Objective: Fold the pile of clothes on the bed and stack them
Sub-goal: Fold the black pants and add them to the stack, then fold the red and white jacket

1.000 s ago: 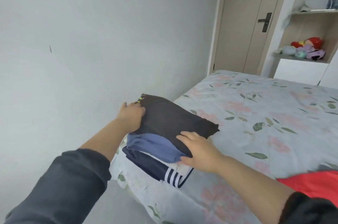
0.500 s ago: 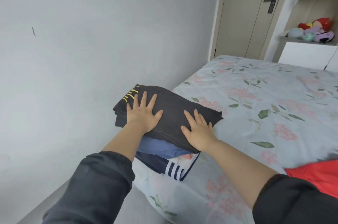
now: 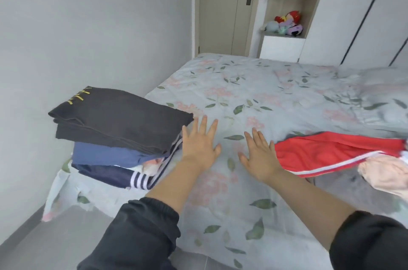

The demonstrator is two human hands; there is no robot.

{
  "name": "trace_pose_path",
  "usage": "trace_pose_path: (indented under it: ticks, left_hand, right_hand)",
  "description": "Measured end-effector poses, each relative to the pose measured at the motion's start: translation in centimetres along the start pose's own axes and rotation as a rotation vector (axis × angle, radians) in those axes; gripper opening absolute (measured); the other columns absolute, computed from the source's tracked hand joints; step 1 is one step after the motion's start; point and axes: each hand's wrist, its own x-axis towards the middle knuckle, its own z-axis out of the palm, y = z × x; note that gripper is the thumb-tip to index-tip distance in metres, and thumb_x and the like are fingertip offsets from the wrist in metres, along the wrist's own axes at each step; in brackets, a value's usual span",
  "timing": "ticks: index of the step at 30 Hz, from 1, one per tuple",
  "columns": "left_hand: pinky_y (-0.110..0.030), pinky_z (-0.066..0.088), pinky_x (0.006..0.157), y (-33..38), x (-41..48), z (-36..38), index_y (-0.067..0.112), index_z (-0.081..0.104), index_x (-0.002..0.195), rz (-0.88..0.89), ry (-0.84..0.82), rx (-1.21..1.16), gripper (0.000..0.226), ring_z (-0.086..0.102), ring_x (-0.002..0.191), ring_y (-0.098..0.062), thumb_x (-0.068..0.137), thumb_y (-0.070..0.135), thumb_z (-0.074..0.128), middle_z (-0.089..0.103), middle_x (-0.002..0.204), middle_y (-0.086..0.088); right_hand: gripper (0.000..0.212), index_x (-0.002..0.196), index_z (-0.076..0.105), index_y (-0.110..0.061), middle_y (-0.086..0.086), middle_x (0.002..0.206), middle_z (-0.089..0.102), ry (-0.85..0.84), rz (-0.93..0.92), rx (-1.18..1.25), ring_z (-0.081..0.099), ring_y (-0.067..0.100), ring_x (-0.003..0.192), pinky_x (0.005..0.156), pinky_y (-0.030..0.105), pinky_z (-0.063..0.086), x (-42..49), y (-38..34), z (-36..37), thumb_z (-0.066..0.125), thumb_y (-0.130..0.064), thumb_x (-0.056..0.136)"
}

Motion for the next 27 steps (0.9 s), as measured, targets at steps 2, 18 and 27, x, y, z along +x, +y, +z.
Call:
trace_pose_path:
  ticks: [2,18,27]
  left_hand:
    - [-0.056,0.001,0.115,5.1,-0.1,2.1,0.03,-0.009,0.152,0.053,-0.035,-0.086,0.069,-0.011,0.147,-0.026,0.097,0.05,0.029,-0.012,0.16,-0.003]
    - [-0.047,0.006,0.118,16.2,-3.1,12.0,0.031,0.005,0.152,0.191,-0.148,-0.224,0.066,0.001,0.147,-0.021,0.092,0.049,0.025,0.003,0.161,-0.002]
    - [-0.044,0.006,0.119,16.1,-3.4,12.2,0.029,0.015,0.152,0.189,-0.089,-0.294,0.064,0.005,0.147,-0.02,0.092,0.045,0.029,0.009,0.161,-0.002]
  right_hand:
    - [0.069,0.152,0.006,-0.017,0.007,0.16,-0.008,-0.008,0.091,-0.038,-0.006,0.022,0.147,0.116,0.05,0.0,-2.7,4.4,0.2,0.035,-0.045,0.097]
    - [0.066,0.145,0.033,-0.008,0.01,0.147,0.04,0.164,0.327,0.09,0.032,0.027,0.136,0.111,0.038,0.024,-13.2,19.2,4.3,0.049,-0.046,0.093]
    - [0.06,0.147,0.031,-0.021,0.015,0.156,0.018,0.16,0.342,-0.272,0.021,0.034,0.139,0.113,0.05,0.015,-5.7,23.0,0.9,0.045,-0.013,0.09]
